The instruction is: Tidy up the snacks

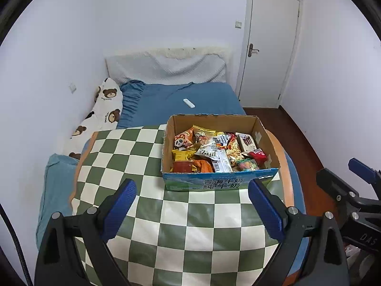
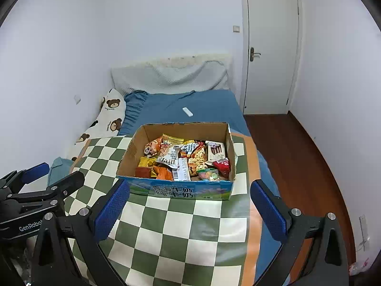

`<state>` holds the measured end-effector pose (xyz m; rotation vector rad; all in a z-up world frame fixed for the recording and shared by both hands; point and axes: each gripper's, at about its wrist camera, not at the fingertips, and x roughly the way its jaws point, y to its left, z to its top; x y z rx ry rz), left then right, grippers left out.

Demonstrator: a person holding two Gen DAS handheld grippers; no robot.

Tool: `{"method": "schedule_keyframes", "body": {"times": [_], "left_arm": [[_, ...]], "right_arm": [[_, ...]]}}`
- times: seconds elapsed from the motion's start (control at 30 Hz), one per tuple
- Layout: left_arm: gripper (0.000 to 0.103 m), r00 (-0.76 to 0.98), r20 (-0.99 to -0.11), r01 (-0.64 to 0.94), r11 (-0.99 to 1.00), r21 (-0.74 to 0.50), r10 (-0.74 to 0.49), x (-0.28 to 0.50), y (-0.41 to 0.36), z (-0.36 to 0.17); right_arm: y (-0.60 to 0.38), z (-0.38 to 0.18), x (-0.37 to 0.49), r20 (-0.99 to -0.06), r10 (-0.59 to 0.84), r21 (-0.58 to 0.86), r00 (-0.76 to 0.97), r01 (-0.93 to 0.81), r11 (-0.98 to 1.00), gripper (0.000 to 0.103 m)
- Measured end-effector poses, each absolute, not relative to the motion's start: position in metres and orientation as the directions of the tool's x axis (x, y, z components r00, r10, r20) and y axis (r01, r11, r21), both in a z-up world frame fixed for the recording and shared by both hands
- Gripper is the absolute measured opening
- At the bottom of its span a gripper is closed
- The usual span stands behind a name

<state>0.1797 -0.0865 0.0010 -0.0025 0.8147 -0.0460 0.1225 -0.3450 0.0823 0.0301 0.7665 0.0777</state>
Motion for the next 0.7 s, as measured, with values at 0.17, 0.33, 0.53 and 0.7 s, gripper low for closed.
{"method": "schedule_keyframes", "body": {"times": [0.17,0.33,0.53,0.7], "left_arm": [[0.096,0.698,-0.716,0.038,0.999,0.000,-0.026,0.167,-0.089,0.004],[0.096,0.708,-0.706,0.019,1.000,0.002,-0.012,0.165,-0.088,0.008],[0.096,0.703,-0.711,0.005,1.000,0.013,0.006,0.173,-0.089,0.003],[0.096,0.699,-0.715,-0.010,0.999,0.031,0.029,0.188,-0.090,-0.006]], "right_arm": [[-0.346,0.088,0.110,-0.684,0.084,0.058,0.725,-0.061,0.996,0.103],[-0.350,0.087,0.104,-0.691,0.082,0.063,0.718,-0.052,0.997,0.103],[-0.352,0.083,0.108,-0.692,0.071,0.057,0.718,-0.044,0.997,0.103],[-0.357,0.076,0.120,-0.695,0.060,0.052,0.717,-0.033,0.998,0.103]]}}
